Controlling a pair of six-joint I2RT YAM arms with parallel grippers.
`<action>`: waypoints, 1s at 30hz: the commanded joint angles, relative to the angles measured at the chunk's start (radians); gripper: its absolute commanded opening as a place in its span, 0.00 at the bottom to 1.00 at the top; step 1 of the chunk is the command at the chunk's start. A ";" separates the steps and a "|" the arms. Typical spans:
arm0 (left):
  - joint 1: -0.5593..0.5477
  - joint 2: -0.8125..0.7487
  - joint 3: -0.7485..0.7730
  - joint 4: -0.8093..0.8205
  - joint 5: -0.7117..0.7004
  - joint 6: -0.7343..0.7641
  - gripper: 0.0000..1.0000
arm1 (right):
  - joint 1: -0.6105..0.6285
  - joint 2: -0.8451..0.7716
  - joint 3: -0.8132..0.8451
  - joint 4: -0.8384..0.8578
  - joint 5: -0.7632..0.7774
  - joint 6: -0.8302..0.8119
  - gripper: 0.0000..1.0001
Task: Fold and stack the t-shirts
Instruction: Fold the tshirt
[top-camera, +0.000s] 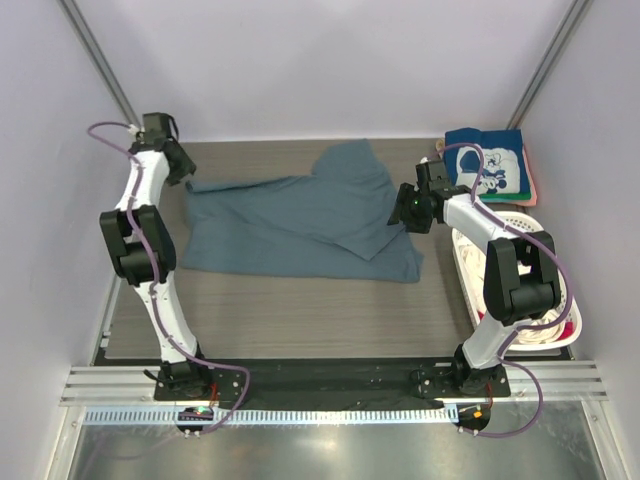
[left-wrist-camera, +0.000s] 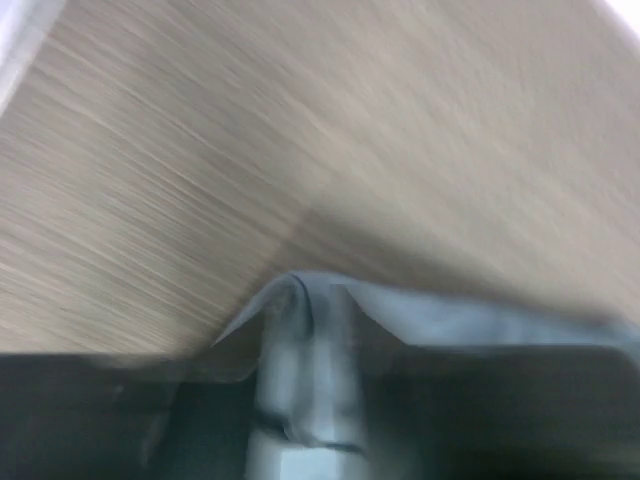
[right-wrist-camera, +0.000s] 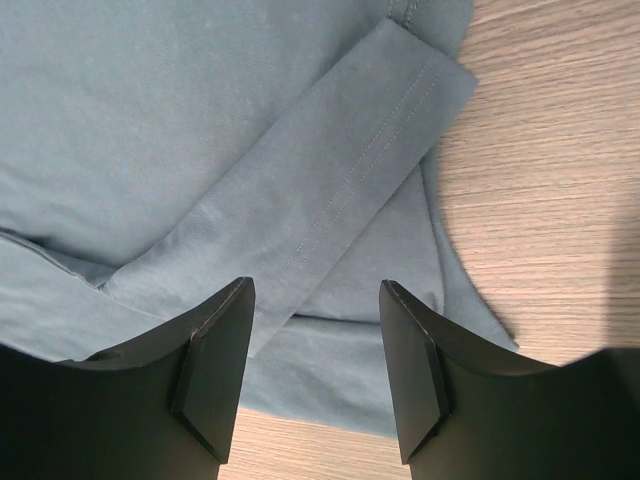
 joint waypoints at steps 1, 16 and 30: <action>0.070 -0.011 0.072 -0.001 -0.037 -0.041 0.56 | -0.005 0.000 0.003 0.033 -0.021 -0.014 0.58; 0.063 -0.195 -0.274 0.149 0.097 -0.066 0.59 | -0.005 0.003 0.007 0.048 -0.080 -0.010 0.57; 0.015 -0.062 -0.285 0.144 0.086 -0.101 0.49 | -0.005 0.003 0.003 0.050 -0.093 -0.019 0.56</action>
